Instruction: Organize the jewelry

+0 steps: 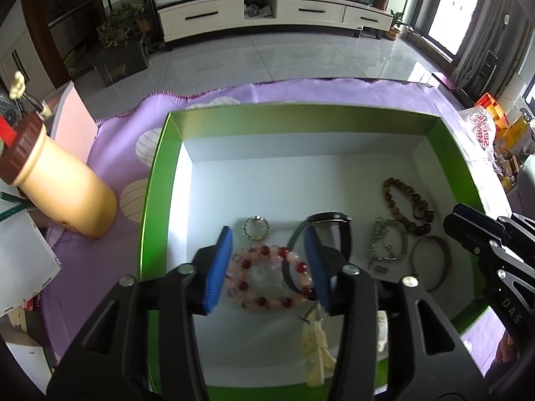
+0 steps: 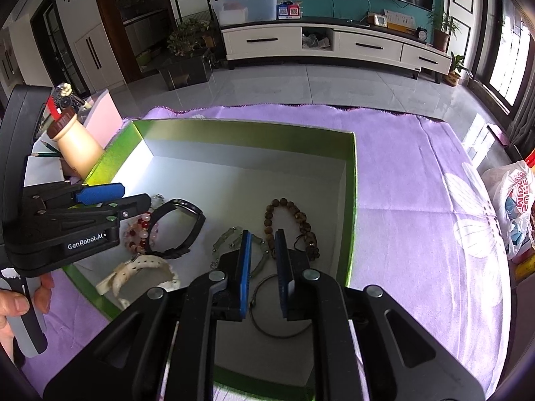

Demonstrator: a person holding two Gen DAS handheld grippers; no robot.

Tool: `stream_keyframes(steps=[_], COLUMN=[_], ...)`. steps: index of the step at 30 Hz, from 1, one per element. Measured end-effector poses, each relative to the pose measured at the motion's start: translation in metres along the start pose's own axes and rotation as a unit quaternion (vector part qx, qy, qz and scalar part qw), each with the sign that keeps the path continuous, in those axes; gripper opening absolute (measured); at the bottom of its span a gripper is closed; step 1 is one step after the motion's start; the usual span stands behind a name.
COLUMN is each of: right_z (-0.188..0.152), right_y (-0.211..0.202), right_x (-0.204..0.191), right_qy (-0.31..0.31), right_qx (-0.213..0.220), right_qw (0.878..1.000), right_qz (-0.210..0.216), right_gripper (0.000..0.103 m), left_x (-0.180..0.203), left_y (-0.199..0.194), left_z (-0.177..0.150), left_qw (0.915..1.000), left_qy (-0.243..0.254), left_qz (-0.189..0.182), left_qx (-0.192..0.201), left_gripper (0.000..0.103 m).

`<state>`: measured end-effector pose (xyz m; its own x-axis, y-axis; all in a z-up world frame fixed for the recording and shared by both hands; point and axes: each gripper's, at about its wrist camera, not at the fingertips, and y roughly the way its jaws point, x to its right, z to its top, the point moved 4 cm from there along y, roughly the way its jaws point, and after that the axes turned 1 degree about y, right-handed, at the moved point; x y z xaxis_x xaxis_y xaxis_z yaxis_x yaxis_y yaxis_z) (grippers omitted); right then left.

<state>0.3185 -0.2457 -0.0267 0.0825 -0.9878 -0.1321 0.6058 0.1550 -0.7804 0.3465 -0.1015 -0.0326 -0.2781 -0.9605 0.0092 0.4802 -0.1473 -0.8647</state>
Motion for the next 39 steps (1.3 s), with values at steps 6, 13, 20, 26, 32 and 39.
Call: stream_keyframes(steps=[6,13,20,26,32,39], right_z=[-0.001,-0.002,-0.001,0.005,0.012,0.011], right_y=[-0.023,-0.044,-0.063,-0.086,-0.103,-0.105], right_x=[0.000,0.004,0.000,-0.006,-0.011,-0.015], right_qy=[0.006,0.019,0.017,0.015,0.018,0.014], right_qx=[0.017,0.025,0.026,0.037,0.045,0.035], right_qw=[1.000,0.999,0.999,0.999,0.998,0.998], right_qz=[-0.003,-0.021,-0.030,-0.037,-0.048,-0.056], right_gripper=[0.041,0.078,0.097,0.102,0.102,0.102], left_x=[0.007,0.009,0.006,-0.003,-0.011,-0.011], left_y=[-0.026,-0.060,-0.094,-0.122,-0.144,-0.143], left_z=[-0.005,-0.010,-0.011,-0.006,-0.003,-0.006], left_qw=[0.9995,0.9980,0.9963,0.9947,0.9951,0.9968], left_qy=[0.014,0.020,0.014,0.000,-0.027,-0.044], left_qz=[0.013,0.031,0.042,0.054,0.045,0.045], left_qx=[0.024,0.052,0.073,0.087,0.084,0.050], left_gripper=[0.067,0.090,0.099,0.101,0.101,0.101])
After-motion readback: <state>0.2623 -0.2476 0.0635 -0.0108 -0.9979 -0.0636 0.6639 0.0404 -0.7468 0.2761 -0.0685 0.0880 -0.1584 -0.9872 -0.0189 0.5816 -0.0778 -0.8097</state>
